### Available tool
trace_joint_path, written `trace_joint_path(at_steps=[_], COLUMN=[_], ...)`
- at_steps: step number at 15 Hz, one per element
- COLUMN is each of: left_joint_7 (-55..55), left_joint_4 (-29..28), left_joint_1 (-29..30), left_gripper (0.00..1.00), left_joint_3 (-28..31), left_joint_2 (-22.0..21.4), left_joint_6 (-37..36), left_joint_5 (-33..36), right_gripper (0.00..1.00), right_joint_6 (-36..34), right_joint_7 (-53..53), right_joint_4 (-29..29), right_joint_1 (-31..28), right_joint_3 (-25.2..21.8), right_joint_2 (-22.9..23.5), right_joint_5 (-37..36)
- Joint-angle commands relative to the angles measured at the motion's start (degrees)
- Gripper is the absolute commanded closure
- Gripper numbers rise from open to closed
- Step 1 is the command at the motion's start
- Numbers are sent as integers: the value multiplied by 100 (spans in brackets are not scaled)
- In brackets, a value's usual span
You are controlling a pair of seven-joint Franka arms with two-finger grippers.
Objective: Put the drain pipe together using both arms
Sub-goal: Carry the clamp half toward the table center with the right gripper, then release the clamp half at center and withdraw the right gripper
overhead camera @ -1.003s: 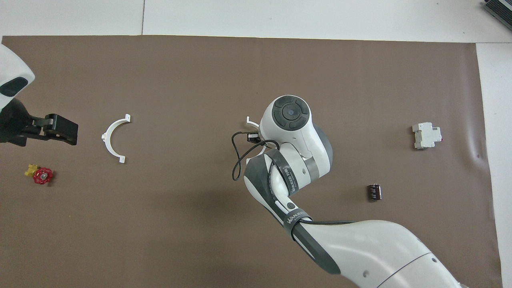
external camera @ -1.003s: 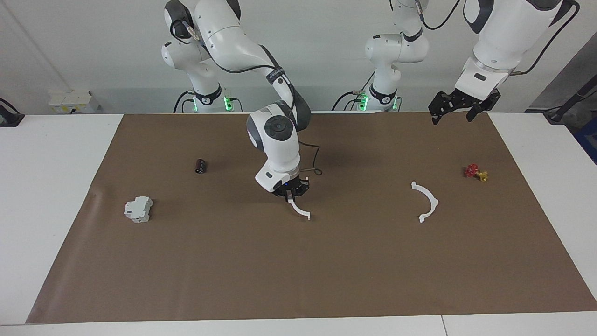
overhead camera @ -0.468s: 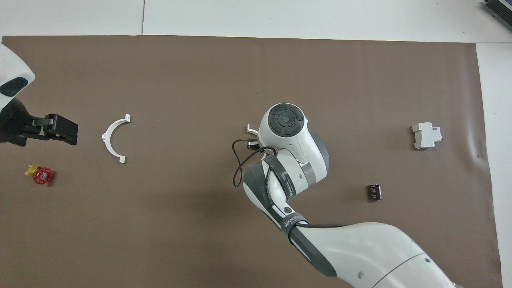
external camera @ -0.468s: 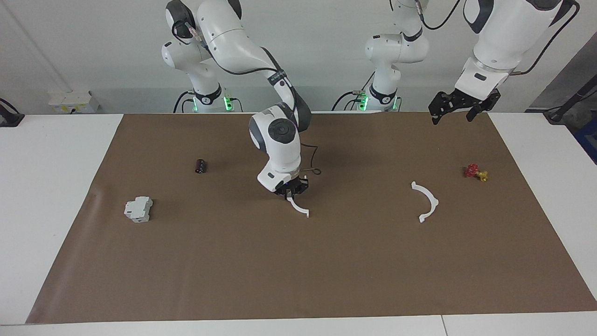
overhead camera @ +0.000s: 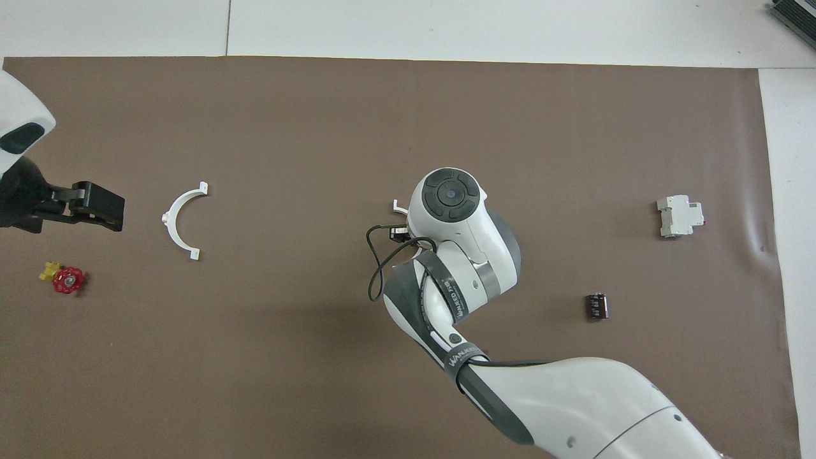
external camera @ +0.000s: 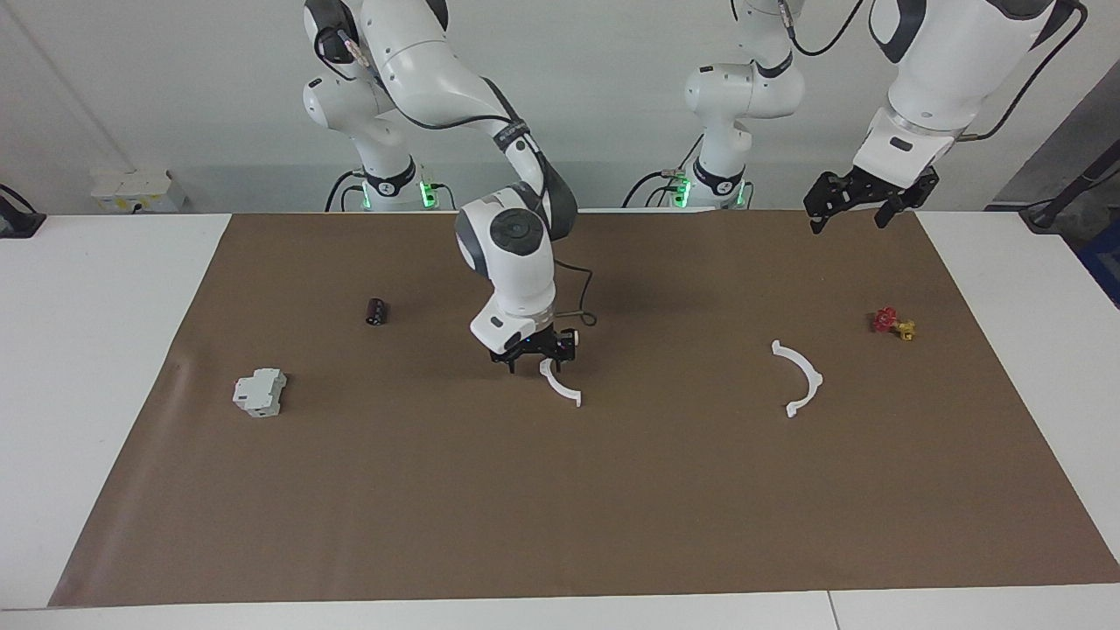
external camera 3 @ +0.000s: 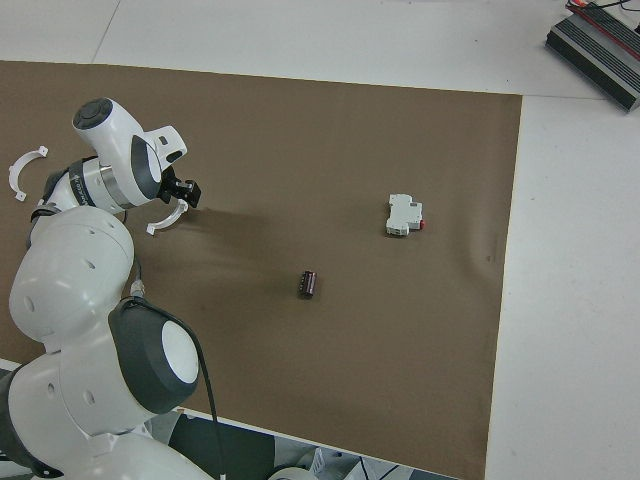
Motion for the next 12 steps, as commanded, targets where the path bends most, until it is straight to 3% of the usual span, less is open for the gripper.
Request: trace_joint_path(at_steps=[1,8,12], left_joint_7=[-2,-2,-2], left_joint_4=[-190,-190,-190], left_joint_1=[-21,-21,-29], left_gripper=[0,0,0], left_joint_3=[48,48,48], left_joint_2=[-160,-160,-160], left_joint_6=[64,55,64], left_joint_5=[-59,-59,-59], right_gripper=[0,0,0], right_joint_6=[-532,-1824,-2686], right_joint_7=[-209,-1677,-2021], right_joint_4=[-158,-140,-140], right_joint_1=[-625,-2269,-2718], right_joint_3=[59,59,59], right_joint_2=[-744,-1518,-1861], right_joint_5=[-106,-176,-553])
